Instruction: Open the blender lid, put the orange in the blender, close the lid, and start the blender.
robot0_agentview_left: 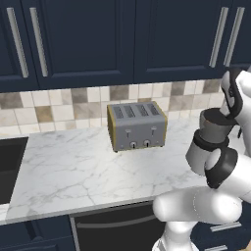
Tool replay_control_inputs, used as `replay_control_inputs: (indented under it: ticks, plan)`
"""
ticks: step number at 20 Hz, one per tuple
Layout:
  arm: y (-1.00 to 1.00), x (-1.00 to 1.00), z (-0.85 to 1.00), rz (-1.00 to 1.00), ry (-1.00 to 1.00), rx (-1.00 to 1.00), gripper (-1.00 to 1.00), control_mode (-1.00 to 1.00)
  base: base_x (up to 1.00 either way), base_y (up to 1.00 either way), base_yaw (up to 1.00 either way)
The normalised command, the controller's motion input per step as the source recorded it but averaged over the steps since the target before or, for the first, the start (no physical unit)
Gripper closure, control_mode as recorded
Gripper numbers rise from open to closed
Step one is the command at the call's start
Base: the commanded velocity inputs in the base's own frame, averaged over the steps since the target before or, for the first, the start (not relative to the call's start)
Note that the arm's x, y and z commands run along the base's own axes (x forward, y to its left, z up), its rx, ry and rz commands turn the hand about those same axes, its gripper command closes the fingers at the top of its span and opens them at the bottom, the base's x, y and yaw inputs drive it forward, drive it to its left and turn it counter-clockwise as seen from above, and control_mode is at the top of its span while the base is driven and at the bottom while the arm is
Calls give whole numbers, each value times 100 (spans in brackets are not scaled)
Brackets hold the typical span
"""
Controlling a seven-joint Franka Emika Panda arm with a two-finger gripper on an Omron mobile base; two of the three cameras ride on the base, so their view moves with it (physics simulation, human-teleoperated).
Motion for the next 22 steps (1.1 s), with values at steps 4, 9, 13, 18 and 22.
replay_control_inputs:
  ticks: [4, 9, 13, 18, 22]
  plan:
    - [0, 0, -1, 0, -3, 2, 100, -100, 0, 0, 0]
    - [0, 1, -2, 0, -4, 1, 100, -100, 0, 0, 0]
    - [1, 2, -2, 0, -3, 1, 100, -100, 0, 0, 0]
    - [6, 1, 0, 0, 0, 0, 100, -100, 0, 0, 0]
    - [16, 1, 0, 0, 0, 0, 100, -100, 0, 0, 0]
